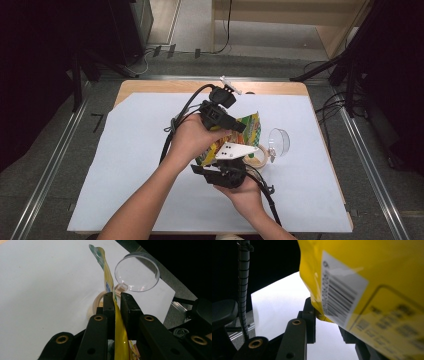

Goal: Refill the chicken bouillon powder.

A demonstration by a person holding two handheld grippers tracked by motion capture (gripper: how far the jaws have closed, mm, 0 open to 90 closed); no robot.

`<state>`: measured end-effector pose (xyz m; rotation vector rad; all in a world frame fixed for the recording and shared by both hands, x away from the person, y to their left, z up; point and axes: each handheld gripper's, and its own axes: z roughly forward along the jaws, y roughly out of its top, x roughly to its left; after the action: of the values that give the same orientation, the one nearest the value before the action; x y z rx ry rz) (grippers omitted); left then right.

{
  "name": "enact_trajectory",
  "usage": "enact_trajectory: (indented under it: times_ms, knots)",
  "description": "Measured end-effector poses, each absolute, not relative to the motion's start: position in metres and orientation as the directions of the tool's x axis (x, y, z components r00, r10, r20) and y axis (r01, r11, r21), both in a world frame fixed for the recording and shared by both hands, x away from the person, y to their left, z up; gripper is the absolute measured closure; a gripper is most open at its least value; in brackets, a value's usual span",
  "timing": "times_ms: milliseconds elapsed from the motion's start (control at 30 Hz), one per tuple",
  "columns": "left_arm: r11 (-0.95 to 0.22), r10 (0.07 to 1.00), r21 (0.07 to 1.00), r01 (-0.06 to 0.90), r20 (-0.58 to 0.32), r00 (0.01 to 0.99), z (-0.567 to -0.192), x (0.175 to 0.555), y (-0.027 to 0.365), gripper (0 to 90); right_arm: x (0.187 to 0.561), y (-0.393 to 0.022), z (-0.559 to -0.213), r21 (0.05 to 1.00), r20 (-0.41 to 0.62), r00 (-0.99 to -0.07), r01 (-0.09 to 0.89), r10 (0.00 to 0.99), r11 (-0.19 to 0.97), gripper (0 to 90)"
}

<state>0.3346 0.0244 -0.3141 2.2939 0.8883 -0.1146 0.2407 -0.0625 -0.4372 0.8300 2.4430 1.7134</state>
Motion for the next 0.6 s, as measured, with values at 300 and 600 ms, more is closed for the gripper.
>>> enact_trajectory:
  times_ms: [300,600]
  knots:
    - [-0.543,0.567,0.554,0.631,-0.312,0.762,-0.3143,0.3352,0.0239,83.2,0.2408,-0.063,-0.4371,0.884,0.261,-0.855,0.398,0.448,0.245,71.5]
    - [-0.552,0.566,0.549,0.628,-0.306,0.765,-0.313,0.3355,0.0224,83.1,0.2404,-0.0635,-0.4363,0.884,0.267,-0.854,0.402,0.447,0.24,71.6]
